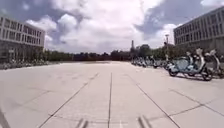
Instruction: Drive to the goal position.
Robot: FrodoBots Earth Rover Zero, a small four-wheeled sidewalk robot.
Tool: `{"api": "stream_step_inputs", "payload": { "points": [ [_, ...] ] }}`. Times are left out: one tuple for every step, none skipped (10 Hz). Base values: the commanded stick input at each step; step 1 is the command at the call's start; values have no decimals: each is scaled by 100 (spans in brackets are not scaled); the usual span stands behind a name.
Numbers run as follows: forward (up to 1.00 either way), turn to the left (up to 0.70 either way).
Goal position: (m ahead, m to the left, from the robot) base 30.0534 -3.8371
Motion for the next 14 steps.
{"api": "stream_step_inputs", "payload": {
  "points": [
    [50, 0],
    [50, 0],
    [50, 0],
    [50, 0],
    [50, 0],
    [50, 0],
    [50, 0],
    [50, 0],
    [50, 0],
    [50, 0],
    [50, 0],
    [50, 0],
    [50, 0],
    [50, 0]
  ]
}}
